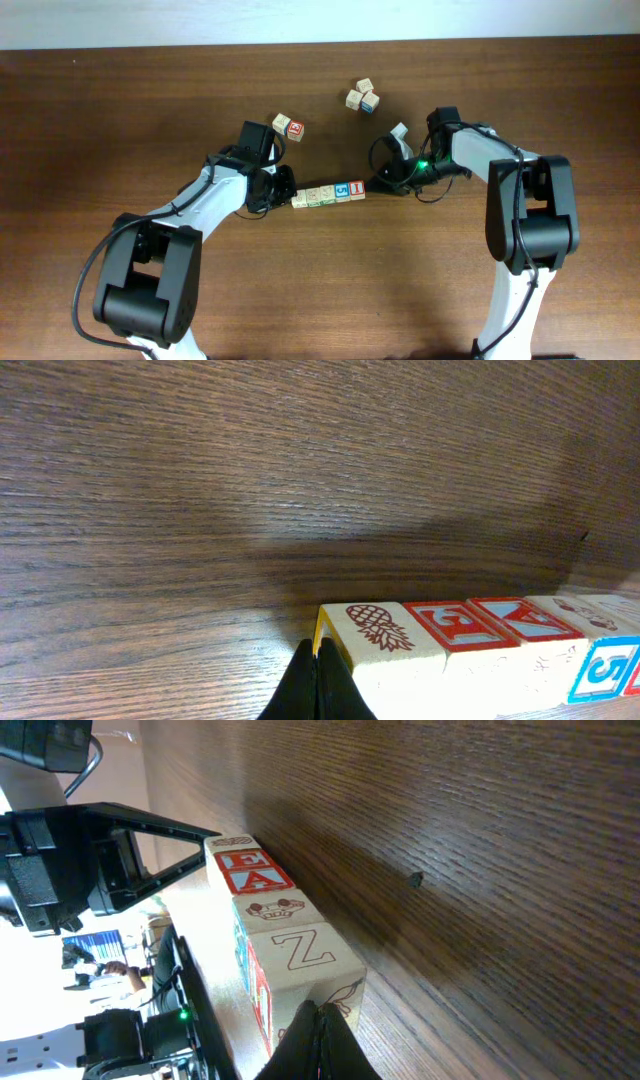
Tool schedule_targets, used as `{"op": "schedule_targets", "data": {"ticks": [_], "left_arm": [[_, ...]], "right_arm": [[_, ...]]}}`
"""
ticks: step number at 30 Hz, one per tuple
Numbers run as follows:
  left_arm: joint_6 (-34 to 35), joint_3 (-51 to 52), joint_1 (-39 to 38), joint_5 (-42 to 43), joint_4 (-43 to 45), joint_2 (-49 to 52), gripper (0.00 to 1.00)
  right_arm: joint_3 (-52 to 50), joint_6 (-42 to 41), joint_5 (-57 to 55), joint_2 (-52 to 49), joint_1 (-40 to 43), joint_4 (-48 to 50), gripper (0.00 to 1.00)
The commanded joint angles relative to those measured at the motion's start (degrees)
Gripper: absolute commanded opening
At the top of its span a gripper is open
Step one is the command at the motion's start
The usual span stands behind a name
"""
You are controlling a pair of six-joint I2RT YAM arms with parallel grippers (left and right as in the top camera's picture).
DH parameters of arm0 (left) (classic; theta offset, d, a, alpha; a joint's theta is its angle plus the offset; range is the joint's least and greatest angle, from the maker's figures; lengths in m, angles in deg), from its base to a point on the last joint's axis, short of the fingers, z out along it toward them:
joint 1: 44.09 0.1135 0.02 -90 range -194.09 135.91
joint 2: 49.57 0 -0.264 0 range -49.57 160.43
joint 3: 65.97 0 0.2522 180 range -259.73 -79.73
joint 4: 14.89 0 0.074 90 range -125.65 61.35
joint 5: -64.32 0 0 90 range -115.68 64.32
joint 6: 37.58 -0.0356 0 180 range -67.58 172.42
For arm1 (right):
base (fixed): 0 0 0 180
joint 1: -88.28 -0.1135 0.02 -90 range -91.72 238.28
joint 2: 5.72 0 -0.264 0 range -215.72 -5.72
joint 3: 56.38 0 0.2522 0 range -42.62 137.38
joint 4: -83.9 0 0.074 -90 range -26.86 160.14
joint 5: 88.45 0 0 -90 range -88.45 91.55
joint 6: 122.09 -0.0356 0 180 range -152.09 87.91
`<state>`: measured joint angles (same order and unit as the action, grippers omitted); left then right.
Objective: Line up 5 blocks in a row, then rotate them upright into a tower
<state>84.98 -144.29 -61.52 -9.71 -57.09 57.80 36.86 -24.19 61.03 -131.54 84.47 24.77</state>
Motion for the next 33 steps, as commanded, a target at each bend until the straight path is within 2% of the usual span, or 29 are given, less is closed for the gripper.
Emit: {"op": "schedule_targets", "data": {"ticks": [1, 12, 33], "left_arm": [[-0.7, 0.3, -1.2, 5.2, 0.8, 0.5, 0.0], [-0.7, 0.3, -1.2, 5.2, 0.8, 0.5, 0.0], [-0.7, 0.3, -1.2, 5.2, 0.8, 0.5, 0.0]], "right_arm": [[1.6, 0.9, 4.4, 2.2, -2.7, -0.8, 0.04], [2.6, 0.9, 4.4, 2.2, -3.1, -2.4, 0.04], [7.6, 0.9, 3.9, 2.2, -9.1, -3.9, 0.04]]}}
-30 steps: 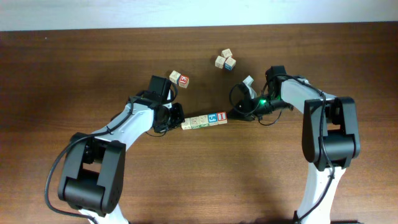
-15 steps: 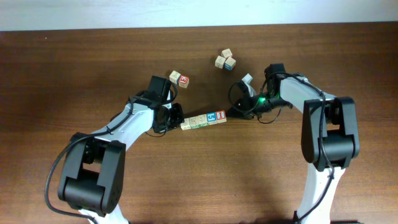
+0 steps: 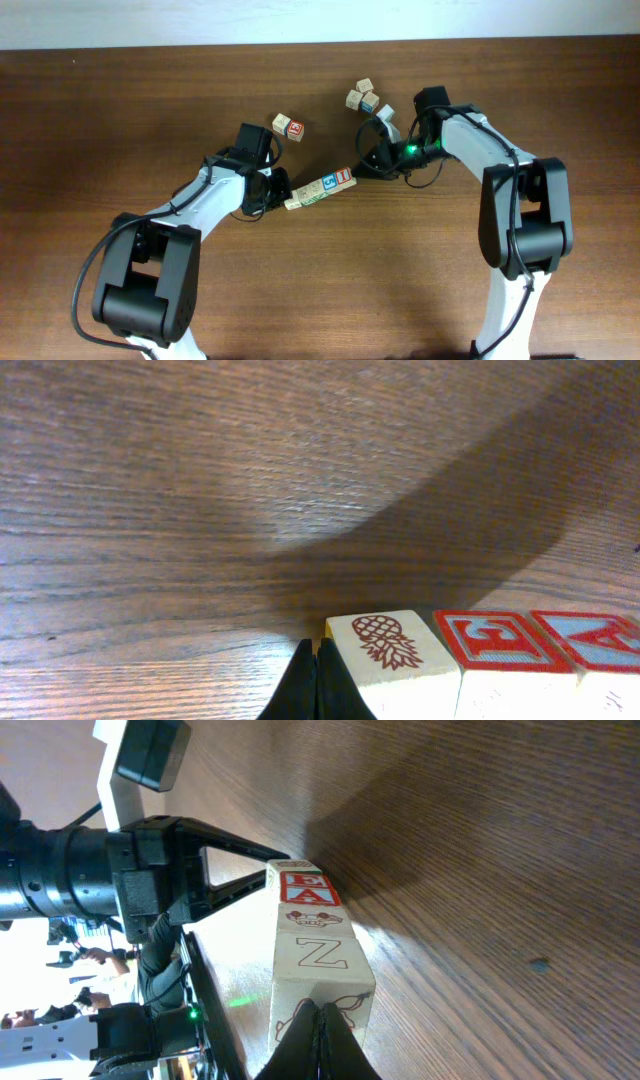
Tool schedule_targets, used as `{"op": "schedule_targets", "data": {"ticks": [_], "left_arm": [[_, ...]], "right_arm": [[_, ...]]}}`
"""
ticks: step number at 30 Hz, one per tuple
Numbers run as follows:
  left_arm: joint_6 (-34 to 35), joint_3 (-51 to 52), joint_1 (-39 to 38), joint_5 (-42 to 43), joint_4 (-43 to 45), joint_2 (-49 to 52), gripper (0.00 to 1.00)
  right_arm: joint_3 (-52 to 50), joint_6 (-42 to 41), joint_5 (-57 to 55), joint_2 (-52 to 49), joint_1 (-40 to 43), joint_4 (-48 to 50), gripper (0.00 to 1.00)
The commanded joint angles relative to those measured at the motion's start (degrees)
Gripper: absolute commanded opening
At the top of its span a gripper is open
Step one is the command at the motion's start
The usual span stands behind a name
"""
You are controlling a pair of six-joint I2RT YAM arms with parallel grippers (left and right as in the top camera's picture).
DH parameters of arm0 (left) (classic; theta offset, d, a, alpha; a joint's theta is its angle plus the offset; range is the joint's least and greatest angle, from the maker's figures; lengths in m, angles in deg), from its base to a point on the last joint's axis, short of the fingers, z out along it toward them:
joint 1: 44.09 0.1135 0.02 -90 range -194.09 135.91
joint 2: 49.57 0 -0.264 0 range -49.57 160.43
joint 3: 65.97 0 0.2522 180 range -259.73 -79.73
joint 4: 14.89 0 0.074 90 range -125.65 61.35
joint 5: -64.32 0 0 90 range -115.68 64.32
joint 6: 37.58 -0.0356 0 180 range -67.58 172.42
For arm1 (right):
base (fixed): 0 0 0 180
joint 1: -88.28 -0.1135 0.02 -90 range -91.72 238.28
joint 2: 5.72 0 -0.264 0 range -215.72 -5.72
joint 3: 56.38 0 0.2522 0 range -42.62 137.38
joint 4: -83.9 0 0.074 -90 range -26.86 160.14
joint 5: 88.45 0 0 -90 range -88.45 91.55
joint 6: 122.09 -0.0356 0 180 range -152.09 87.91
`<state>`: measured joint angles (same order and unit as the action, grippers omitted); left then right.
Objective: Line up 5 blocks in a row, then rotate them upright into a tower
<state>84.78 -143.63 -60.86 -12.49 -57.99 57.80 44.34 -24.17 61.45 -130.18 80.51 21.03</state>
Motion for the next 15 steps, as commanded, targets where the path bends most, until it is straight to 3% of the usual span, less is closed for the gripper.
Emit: {"op": "schedule_targets", "data": {"ticks": [1, 15], "left_arm": [[-0.5, -0.3, -1.8, 8.0, 1.7, 0.5, 0.0], [-0.5, -0.3, -1.8, 8.0, 1.7, 0.5, 0.0]], "right_arm": [[0.2, 0.8, 3.3, 0.8, -5.4, -0.2, 0.04], [-0.2, -3.0, -1.0, -0.3, -5.4, 1.8, 0.04]]}}
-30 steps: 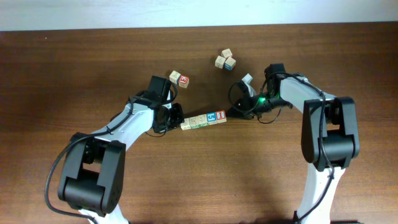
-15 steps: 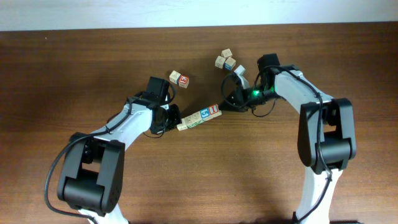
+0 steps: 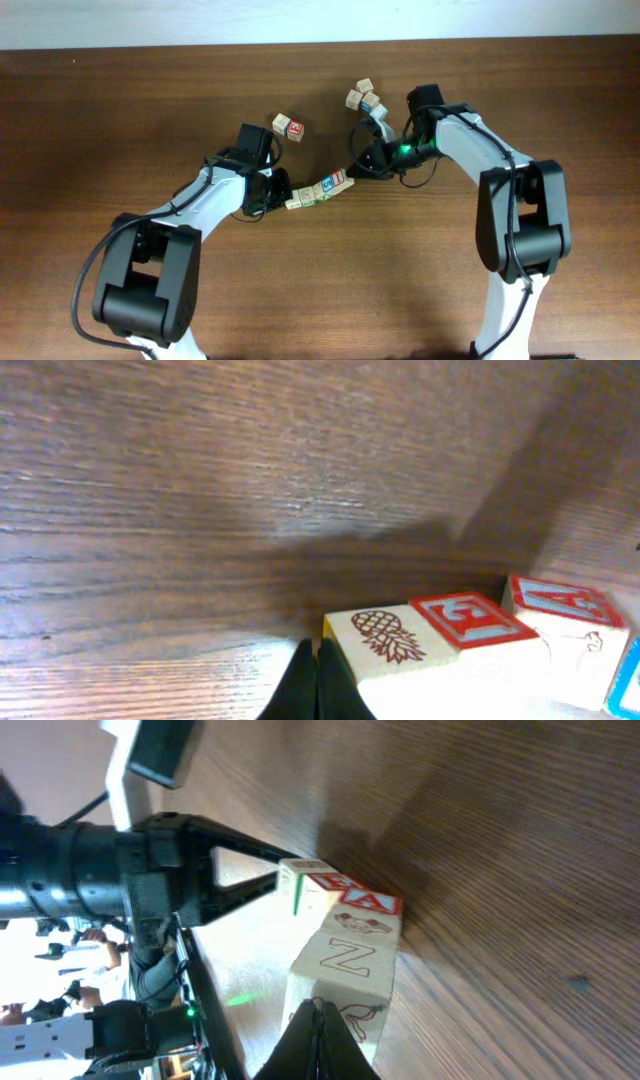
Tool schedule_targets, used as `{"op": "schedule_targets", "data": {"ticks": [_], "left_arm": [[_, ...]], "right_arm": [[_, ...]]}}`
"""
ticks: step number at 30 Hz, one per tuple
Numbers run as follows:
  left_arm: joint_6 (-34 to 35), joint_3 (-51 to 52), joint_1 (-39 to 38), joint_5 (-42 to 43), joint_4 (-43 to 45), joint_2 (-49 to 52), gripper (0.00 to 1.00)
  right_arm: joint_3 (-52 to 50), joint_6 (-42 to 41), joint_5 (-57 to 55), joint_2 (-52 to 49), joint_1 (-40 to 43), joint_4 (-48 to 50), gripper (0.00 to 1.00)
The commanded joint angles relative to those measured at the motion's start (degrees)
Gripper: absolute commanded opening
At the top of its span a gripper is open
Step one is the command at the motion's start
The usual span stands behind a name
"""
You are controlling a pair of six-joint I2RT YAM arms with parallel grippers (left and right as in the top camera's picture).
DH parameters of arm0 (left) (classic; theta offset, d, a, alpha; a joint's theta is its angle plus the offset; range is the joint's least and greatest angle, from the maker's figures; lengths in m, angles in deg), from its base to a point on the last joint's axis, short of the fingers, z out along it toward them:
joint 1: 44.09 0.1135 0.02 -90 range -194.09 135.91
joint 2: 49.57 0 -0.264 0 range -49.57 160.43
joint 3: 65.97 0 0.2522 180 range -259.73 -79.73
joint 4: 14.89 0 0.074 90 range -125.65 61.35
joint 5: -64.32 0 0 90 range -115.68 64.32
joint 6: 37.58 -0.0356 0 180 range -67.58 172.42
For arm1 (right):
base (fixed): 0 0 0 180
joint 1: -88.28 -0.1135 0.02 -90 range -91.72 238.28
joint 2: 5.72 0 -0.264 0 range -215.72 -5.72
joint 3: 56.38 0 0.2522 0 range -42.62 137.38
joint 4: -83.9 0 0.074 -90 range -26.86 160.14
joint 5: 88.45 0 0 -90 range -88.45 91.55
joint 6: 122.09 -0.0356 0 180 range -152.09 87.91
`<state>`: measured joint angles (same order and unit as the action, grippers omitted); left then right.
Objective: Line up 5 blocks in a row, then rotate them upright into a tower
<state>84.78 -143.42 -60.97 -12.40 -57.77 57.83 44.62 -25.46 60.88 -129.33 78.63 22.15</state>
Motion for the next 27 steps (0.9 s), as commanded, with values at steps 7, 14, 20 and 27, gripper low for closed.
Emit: {"op": "schedule_targets", "data": {"ticks": [7, 14, 20, 27], "left_arm": [[-0.5, -0.5, -1.7, 8.0, 1.5, 0.5, 0.0], [-0.6, -0.5, -1.7, 8.0, 1.4, 0.5, 0.0], [-0.7, -0.5, -1.7, 8.0, 1.4, 0.5, 0.0], [-0.7, -0.5, -1.7, 8.0, 1.5, 0.5, 0.0]], "right_arm": [[-0.4, -2.6, -0.7, -2.6, -3.5, 1.4, 0.04], [-0.4, -2.7, -0.9, -2.6, -3.5, 1.3, 0.04], [-0.4, -2.7, -0.9, -2.6, -3.5, 1.2, 0.04], [-0.4, -2.9, -0.9, -2.6, -4.2, 0.6, 0.04]]}}
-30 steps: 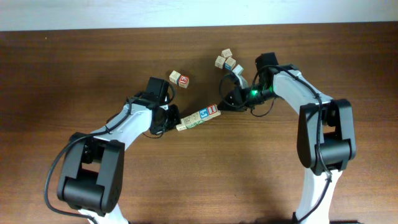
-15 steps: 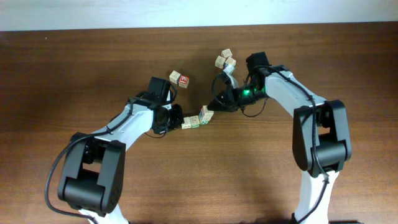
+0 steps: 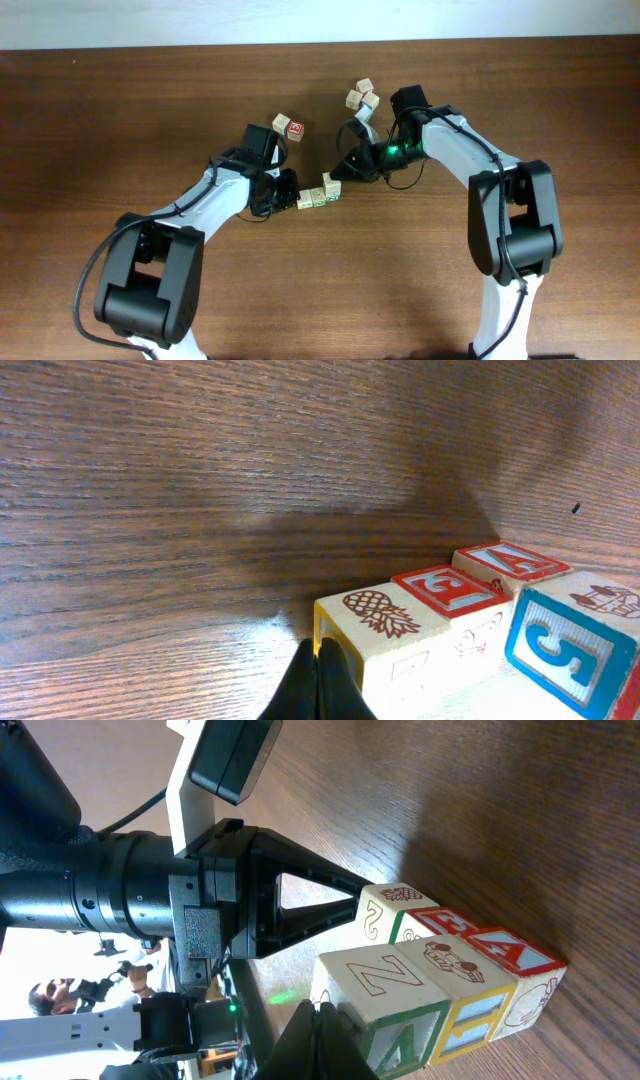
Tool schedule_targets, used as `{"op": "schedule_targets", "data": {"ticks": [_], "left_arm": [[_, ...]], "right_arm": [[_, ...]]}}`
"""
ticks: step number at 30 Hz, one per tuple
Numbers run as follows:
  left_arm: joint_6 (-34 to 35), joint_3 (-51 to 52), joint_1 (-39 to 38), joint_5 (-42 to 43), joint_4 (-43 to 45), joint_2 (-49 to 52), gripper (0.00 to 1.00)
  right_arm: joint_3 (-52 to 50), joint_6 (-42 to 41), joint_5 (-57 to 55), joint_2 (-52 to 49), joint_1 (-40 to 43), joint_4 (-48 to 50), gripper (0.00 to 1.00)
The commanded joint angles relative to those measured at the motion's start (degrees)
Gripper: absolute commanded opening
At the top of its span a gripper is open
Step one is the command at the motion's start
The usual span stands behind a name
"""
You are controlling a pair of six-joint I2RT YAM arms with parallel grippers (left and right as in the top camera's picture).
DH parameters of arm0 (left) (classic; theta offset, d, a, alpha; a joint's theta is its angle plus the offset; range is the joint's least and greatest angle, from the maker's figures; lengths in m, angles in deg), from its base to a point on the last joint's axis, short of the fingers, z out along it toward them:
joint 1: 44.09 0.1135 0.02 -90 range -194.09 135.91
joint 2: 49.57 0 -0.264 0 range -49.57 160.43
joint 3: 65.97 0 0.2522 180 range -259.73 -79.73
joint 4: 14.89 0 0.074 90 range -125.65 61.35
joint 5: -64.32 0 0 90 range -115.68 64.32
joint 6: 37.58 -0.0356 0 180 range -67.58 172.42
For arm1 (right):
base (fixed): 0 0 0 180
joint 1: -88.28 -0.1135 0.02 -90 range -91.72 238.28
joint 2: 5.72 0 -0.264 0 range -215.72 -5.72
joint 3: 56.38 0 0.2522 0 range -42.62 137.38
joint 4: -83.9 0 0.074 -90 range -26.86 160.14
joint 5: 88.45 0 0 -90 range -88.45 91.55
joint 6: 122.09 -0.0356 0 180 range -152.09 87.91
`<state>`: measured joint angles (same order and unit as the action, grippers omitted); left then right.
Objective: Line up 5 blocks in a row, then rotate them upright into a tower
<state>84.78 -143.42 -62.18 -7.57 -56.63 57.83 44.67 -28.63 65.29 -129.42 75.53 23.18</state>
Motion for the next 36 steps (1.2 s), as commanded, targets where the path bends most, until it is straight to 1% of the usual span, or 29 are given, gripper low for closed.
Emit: {"op": "schedule_targets", "data": {"ticks": [1, 3, 9, 21, 28, 36], "left_arm": [[-0.7, -0.5, -0.5, 3.1, 0.3, 0.5, 0.0], [-0.7, -0.5, -0.5, 3.1, 0.3, 0.5, 0.0], [-0.8, -0.5, -0.5, 3.1, 0.3, 0.5, 0.0], [-0.8, -0.4, -0.5, 3.1, 0.3, 0.5, 0.0], [-1.1, -0.4, -0.5, 3.1, 0.3, 0.5, 0.0], [-1.1, -0.4, -0.5, 3.1, 0.5, 0.5, 0.0]], "right_arm": [[-0.5, 0.3, -5.3, -2.5, -1.6, -0.4, 0.04], [-0.5, 0.2, -5.8, -2.5, -2.4, -0.3, 0.04], [-0.5, -4.6, -12.2, -2.5, -1.8, -0.2, 0.04], [-0.5, -4.6, -21.2, -2.5, 4.1, -4.1, 0.04], [-0.5, -4.6, -25.5, -2.5, 4.3, -4.9, 0.04], [-0.4, -4.6, -25.7, -2.4, 4.3, -4.9, 0.04]]}}
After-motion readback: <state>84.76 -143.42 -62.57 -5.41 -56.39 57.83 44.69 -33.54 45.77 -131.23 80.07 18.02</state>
